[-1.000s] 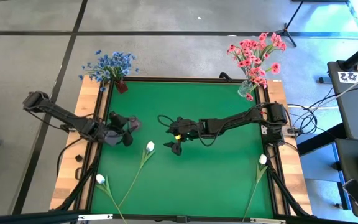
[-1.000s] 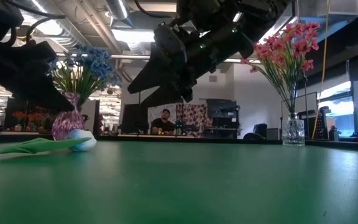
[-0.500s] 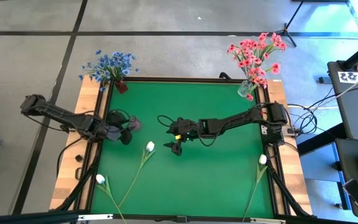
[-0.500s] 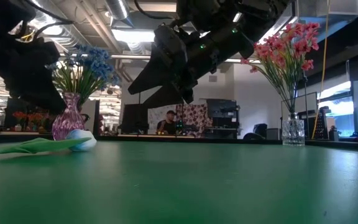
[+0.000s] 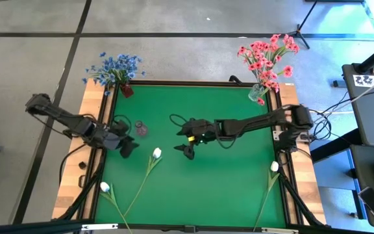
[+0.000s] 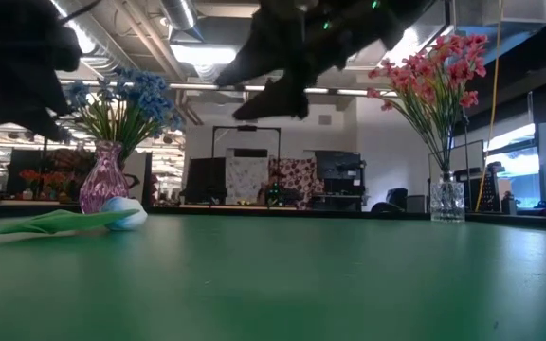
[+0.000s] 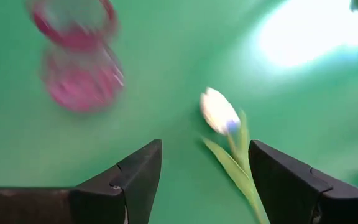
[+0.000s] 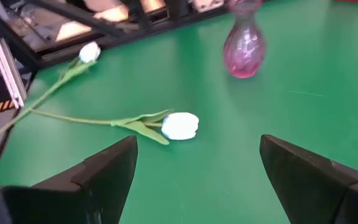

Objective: Sort flowers into vase by color
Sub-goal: Put the top white tulip into the purple vase

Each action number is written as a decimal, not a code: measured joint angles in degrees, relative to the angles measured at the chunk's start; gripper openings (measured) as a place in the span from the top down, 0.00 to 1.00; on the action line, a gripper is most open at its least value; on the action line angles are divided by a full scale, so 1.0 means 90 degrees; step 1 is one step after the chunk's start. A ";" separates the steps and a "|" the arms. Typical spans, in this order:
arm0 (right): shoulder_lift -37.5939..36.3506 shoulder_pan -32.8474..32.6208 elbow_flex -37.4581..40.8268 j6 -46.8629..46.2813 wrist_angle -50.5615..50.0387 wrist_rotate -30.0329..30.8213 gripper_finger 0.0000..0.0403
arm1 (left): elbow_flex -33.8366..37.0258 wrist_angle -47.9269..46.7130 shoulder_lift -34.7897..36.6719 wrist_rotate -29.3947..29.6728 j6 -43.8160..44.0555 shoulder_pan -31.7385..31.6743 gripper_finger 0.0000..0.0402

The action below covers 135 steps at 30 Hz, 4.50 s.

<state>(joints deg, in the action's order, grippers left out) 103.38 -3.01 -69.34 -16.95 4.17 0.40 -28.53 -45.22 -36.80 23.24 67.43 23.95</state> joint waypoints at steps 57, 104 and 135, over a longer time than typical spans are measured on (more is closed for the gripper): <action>-0.2515 0.0129 0.0000 -0.1219 -0.0612 0.0196 0.16 | -0.3865 0.0448 -0.4820 0.3266 -0.0025 -0.0095 0.96; -0.2635 -0.1809 -0.0002 -0.2001 -0.0675 0.2697 0.16 | -0.2281 0.7528 -0.1102 0.1858 -0.9560 -0.1713 0.98; -0.2631 -0.1790 -0.0002 -0.2762 -0.0621 0.3011 0.16 | 0.0621 0.7963 0.0731 0.2560 -0.8444 -0.2334 0.97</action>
<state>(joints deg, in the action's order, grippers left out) 79.70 -19.11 -69.36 -41.81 -1.42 27.49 -22.94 26.44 -30.21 46.28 -8.57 2.94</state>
